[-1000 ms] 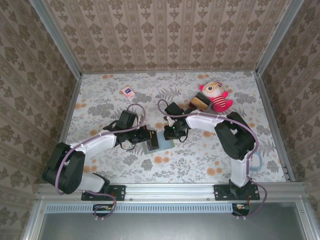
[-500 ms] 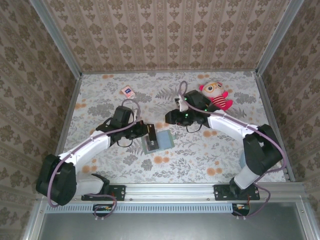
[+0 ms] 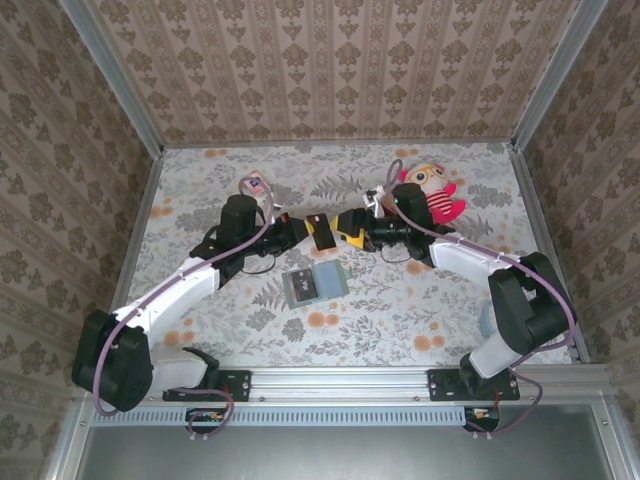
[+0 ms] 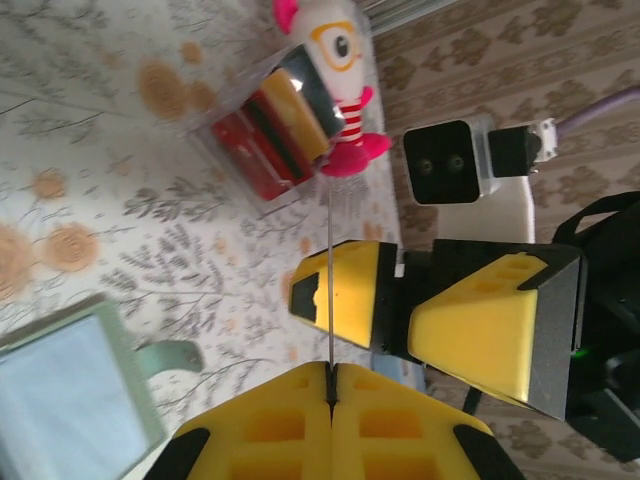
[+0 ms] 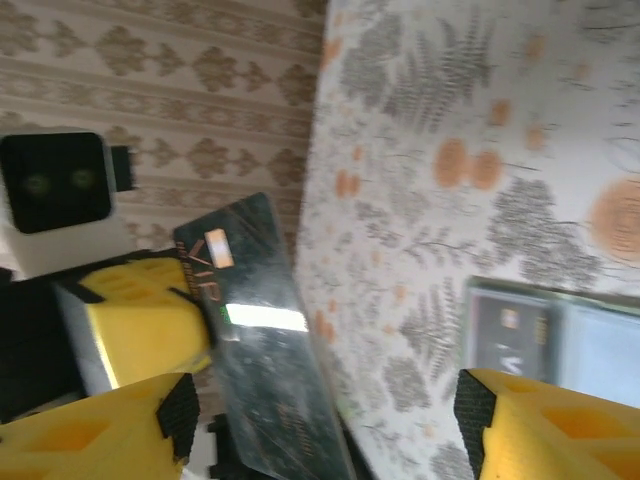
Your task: Take the credit cards out of the card holder
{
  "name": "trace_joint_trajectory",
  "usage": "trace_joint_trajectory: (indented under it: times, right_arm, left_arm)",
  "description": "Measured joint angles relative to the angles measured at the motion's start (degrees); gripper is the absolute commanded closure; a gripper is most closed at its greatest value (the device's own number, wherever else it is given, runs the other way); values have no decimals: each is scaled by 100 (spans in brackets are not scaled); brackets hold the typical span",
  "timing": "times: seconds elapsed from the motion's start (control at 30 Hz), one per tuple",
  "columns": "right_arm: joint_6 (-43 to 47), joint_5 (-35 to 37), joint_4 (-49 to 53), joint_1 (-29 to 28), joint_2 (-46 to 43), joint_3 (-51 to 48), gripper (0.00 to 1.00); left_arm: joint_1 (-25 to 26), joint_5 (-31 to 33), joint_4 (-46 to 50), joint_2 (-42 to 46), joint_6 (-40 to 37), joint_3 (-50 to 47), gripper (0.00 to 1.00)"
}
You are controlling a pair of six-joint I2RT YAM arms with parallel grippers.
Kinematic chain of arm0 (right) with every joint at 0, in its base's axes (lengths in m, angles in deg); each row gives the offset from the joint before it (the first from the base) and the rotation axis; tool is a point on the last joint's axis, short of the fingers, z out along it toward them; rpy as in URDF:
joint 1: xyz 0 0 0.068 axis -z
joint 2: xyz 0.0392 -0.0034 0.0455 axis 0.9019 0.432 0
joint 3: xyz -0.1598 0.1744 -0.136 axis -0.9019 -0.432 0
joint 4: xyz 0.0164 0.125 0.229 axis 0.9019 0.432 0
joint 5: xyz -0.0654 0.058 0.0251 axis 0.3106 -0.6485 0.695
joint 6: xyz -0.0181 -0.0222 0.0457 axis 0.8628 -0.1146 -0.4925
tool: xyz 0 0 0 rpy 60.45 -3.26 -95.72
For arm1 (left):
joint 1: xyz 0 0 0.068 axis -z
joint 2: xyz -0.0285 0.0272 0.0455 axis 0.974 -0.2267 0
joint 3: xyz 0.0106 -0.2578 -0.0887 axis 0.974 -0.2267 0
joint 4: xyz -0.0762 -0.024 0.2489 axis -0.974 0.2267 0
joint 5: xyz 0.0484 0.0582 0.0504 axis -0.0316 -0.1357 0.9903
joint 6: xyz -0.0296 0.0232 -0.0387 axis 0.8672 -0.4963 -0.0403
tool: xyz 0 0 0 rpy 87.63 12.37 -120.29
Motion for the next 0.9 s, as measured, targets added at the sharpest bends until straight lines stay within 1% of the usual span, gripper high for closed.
trace_joint_trajectory:
  times: [0.13, 0.2, 0.47, 0.57, 0.7, 0.73, 0.77, 0.8, 0.83, 0.9]
  right_arm:
    - [-568, -175, -688, 20, 7, -13, 53]
    - [-824, -238, -984, 26, 24, -24, 59]
    - [-1554, -387, -1950, 35, 201, -157, 74]
    - [-1674, -426, -2103, 35, 225, -188, 77]
    - [-1784, -448, -2205, 44, 227, -210, 92]
    - [-1784, -466, -2223, 46, 227, -210, 96]
    - [-1766, -472, -2243, 46, 227, -210, 100]
    - [-1711, -490, -2225, 46, 225, -208, 100]
    - [-1600, -490, -2122, 46, 221, -195, 100]
    - [-1250, -461, -1648, 85, 184, -120, 100]
  left_arm:
    - [0, -127, -468, 4, 407, -2, 100]
    - [0, -170, -621, 22, 538, -9, 100]
    - [-2, -219, -857, 68, 750, -94, 100]
    - [-2, -221, -892, 70, 763, -142, 100]
    - [-26, -216, -881, 79, 763, -155, 99]
    - [-28, -214, -868, 83, 765, -164, 91]
    - [-31, -210, -848, 94, 769, -192, 81]
    - [-39, -188, -817, 103, 791, -219, 71]
    - [-44, -160, -743, 118, 772, -227, 63]
    - [-68, 9, -385, 216, 662, -232, 44]
